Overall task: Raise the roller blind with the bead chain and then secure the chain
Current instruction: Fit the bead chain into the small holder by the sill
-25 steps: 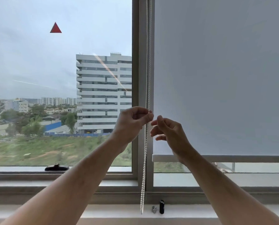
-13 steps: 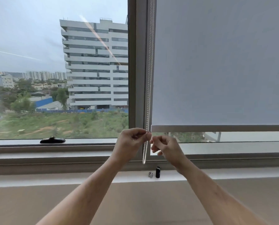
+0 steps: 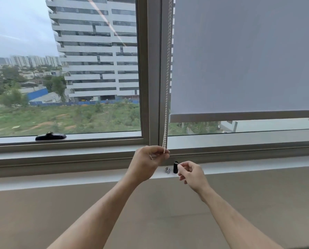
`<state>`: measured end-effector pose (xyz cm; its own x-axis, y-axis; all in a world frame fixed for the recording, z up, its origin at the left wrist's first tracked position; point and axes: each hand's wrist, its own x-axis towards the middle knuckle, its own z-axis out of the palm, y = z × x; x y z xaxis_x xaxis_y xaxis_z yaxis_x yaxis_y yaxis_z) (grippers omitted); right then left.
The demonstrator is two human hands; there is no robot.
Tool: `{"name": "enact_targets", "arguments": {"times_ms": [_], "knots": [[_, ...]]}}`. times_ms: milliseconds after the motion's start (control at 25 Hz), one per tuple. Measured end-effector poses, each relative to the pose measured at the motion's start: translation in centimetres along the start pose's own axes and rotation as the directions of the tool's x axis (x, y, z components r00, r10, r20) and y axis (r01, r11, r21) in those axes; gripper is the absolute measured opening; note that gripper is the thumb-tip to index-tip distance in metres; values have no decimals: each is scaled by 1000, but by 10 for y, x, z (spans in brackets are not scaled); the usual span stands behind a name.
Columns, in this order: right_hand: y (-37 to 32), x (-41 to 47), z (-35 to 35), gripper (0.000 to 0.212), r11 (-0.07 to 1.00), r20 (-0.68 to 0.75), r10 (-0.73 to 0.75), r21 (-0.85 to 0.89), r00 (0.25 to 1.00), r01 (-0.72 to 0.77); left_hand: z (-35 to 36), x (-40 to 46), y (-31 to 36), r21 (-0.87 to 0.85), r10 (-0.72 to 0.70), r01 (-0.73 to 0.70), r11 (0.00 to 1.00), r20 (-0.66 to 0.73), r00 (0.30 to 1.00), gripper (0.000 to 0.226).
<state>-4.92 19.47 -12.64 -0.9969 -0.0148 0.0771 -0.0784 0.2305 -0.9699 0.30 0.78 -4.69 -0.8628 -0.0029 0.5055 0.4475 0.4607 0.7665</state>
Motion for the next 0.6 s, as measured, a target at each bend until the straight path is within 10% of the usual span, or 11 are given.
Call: {"name": "enact_targets", "arguments": {"times_ms": [600], "knots": [[97, 110, 15, 48, 964, -13, 170, -207, 985, -169, 40, 3, -62, 157, -133, 139, 978, -50, 990, 19]]}}
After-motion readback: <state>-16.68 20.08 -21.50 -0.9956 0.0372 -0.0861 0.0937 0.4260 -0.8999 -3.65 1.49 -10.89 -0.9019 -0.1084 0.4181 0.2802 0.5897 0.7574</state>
